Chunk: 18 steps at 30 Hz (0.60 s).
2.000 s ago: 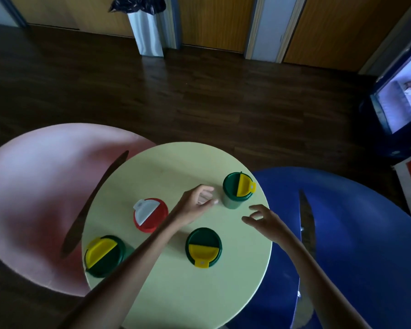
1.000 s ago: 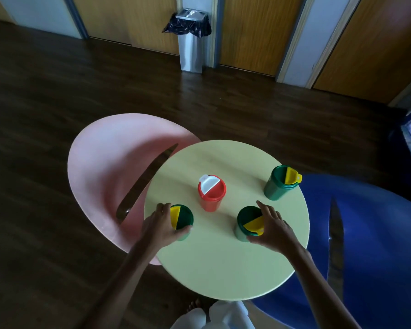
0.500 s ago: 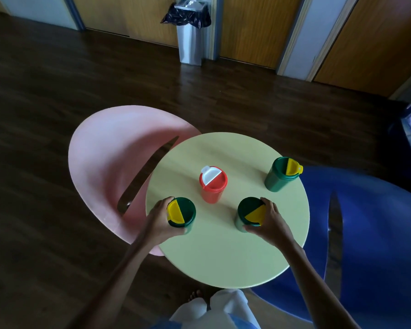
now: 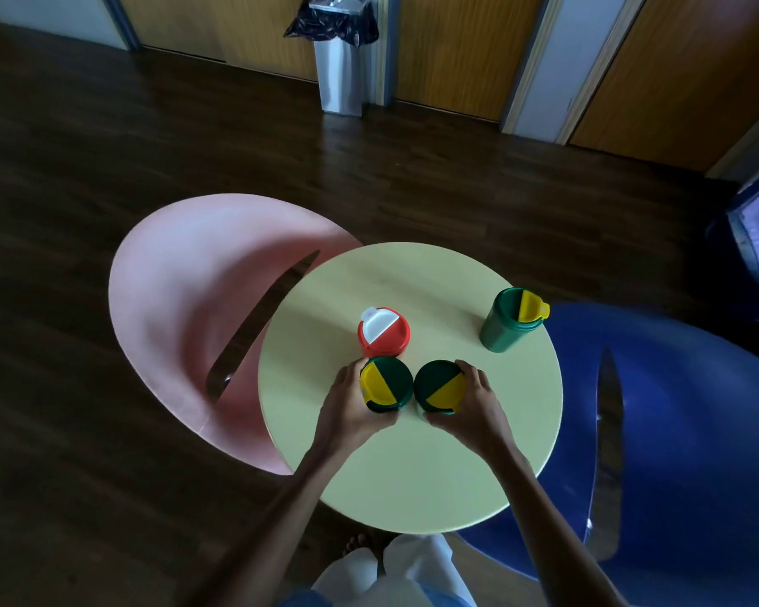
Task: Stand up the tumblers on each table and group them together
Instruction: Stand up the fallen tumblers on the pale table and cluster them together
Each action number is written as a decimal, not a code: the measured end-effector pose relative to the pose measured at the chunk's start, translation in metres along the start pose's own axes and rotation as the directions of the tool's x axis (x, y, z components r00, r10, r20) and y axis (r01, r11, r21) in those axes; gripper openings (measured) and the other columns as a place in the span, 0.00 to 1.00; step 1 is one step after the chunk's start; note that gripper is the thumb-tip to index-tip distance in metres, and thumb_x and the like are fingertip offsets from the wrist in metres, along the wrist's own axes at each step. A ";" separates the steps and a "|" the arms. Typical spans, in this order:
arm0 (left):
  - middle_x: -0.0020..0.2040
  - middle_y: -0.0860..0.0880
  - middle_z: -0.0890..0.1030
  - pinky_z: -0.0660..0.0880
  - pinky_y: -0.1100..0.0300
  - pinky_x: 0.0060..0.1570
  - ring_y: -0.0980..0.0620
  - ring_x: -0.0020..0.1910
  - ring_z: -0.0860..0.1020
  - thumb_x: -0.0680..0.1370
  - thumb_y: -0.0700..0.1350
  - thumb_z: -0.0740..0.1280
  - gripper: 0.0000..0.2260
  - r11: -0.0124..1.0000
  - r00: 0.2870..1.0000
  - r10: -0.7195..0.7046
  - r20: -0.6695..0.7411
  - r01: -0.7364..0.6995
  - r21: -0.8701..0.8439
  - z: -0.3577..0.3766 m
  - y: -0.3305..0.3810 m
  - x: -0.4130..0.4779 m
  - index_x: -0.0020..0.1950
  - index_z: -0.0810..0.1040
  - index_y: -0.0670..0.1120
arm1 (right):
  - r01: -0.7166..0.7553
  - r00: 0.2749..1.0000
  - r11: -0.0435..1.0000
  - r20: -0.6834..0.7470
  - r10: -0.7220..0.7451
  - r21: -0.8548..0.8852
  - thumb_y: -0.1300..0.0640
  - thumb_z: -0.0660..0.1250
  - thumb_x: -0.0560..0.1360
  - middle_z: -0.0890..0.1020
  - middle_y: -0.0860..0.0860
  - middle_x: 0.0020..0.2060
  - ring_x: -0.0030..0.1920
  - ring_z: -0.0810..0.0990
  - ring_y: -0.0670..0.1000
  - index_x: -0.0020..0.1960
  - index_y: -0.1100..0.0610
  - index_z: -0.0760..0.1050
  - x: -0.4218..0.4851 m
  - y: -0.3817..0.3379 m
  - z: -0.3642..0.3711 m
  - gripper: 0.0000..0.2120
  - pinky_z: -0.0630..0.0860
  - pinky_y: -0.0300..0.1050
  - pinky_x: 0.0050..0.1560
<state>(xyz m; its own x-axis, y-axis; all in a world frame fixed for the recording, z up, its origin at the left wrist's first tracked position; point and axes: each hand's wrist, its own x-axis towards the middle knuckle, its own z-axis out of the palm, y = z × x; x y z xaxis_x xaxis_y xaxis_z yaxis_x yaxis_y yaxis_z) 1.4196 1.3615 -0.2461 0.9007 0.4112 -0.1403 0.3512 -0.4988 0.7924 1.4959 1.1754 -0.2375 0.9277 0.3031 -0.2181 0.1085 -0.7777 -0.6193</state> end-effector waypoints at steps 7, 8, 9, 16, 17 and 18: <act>0.55 0.53 0.74 0.78 0.54 0.44 0.55 0.52 0.74 0.58 0.55 0.77 0.36 0.999 0.992 -0.032 -0.122 0.034 0.017 0.014 0.004 -0.004 0.63 0.69 0.52 | -0.010 1.000 1.000 0.011 0.010 0.024 0.49 0.78 0.61 0.69 0.53 0.66 0.63 0.73 0.56 0.72 0.54 0.59 0.004 0.002 0.001 0.45 0.76 0.50 0.55; 0.55 0.53 0.74 0.78 0.53 0.44 0.54 0.52 0.73 0.57 0.56 0.77 0.36 0.999 0.991 -0.037 -0.128 0.040 0.017 0.015 0.004 -0.004 0.62 0.69 0.52 | -0.004 1.000 1.000 0.012 0.003 0.026 0.49 0.78 0.61 0.69 0.54 0.66 0.63 0.73 0.56 0.72 0.55 0.59 0.005 0.003 0.001 0.46 0.76 0.51 0.55; 0.55 0.53 0.74 0.78 0.53 0.44 0.54 0.53 0.73 0.57 0.57 0.76 0.36 0.999 0.991 -0.038 -0.126 0.041 0.022 0.015 0.003 -0.003 0.62 0.68 0.51 | 0.002 1.000 1.000 0.014 -0.002 0.022 0.49 0.78 0.61 0.69 0.54 0.66 0.63 0.72 0.56 0.72 0.55 0.59 0.005 0.003 0.001 0.46 0.76 0.51 0.55; 0.58 0.53 0.71 0.78 0.54 0.45 0.55 0.54 0.73 0.58 0.57 0.77 0.39 0.998 0.999 -0.008 -0.050 0.011 0.059 0.010 -0.009 -0.002 0.65 0.65 0.52 | 0.006 0.999 1.000 0.050 -0.006 0.008 0.47 0.78 0.62 0.66 0.54 0.67 0.65 0.70 0.55 0.74 0.54 0.54 0.004 0.006 0.000 0.50 0.76 0.55 0.56; 0.59 0.53 0.71 0.78 0.55 0.46 0.56 0.54 0.73 0.59 0.57 0.77 0.39 0.999 0.999 -0.003 -0.037 0.005 0.051 0.009 -0.011 -0.002 0.65 0.65 0.52 | 0.006 0.999 1.000 0.054 -0.007 0.014 0.48 0.78 0.62 0.66 0.54 0.67 0.66 0.70 0.55 0.75 0.55 0.53 0.003 0.007 0.000 0.50 0.76 0.54 0.57; 0.60 0.53 0.71 0.77 0.56 0.48 0.56 0.55 0.72 0.59 0.56 0.77 0.39 0.999 1.000 0.003 -0.026 -0.002 0.039 0.009 -0.013 -0.002 0.66 0.64 0.52 | 0.008 0.999 1.000 0.053 -0.009 0.021 0.48 0.78 0.62 0.66 0.54 0.68 0.66 0.70 0.55 0.75 0.55 0.53 0.003 0.007 0.000 0.49 0.76 0.54 0.57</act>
<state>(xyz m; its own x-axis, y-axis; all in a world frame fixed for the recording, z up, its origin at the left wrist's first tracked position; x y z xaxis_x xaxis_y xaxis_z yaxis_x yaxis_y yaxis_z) 1.4153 1.3602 -0.2611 0.8946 0.4296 -0.1227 0.3594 -0.5290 0.7688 1.4996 1.1711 -0.2428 0.9066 0.3386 -0.2520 0.1084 -0.7637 -0.6364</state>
